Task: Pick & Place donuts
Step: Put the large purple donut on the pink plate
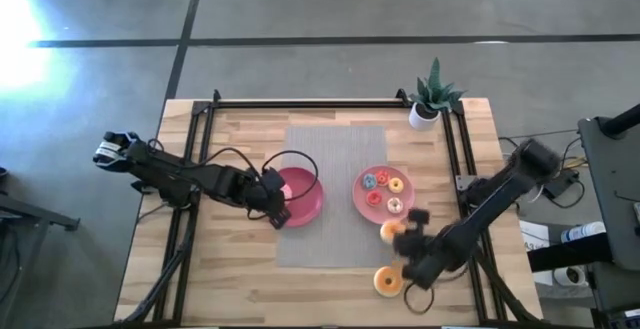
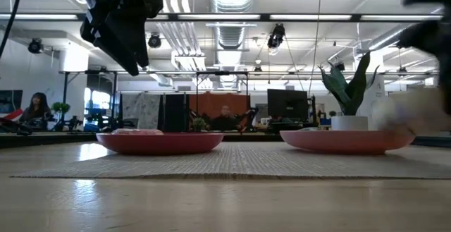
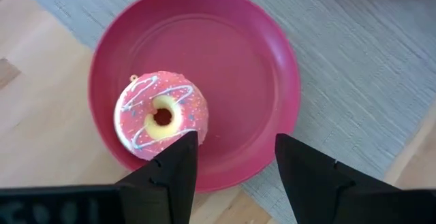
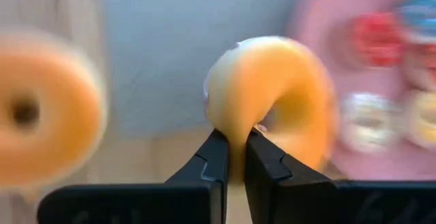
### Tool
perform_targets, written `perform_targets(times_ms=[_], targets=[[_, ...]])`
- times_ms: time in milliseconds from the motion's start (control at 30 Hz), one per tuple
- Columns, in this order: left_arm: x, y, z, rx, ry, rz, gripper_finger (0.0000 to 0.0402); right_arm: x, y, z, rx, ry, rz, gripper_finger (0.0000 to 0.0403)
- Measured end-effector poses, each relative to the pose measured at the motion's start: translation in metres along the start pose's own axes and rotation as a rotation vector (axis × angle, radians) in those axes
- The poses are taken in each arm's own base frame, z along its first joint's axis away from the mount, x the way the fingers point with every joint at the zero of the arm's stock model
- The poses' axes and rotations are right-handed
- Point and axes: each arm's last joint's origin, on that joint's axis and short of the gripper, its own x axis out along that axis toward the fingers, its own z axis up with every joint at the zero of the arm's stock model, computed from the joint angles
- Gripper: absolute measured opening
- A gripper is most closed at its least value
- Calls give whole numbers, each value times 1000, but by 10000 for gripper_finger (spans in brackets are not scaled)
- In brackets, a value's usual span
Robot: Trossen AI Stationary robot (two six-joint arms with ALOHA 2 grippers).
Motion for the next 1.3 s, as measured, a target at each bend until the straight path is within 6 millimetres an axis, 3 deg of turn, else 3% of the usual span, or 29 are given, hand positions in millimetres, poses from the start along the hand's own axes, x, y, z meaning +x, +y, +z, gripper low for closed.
perform_targets(times_ms=[233, 433, 600, 800, 933, 1300], targets=[[-4, -12, -4, 17, -79, -57, 170, -46, -66, 39, 534, -247, 136, 14], [-14, -32, -12, 91, -273, -95, 170, -45, -103, 79, 948, -716, 570, 14], [-30, -50, -21, 148, -536, -73, 170, -28, -124, 86, 1222, -945, 743, 13], [-42, -62, -14, 185, -762, -16, 170, 0, -123, 99, 1488, -893, 841, 13], [-43, -67, -4, 281, -833, 35, 170, 1, -115, 120, 1577, -910, 965, 14], [-40, -67, 3, 299, -875, 114, 170, 7, -109, 174, 1658, -937, 1003, 25]])
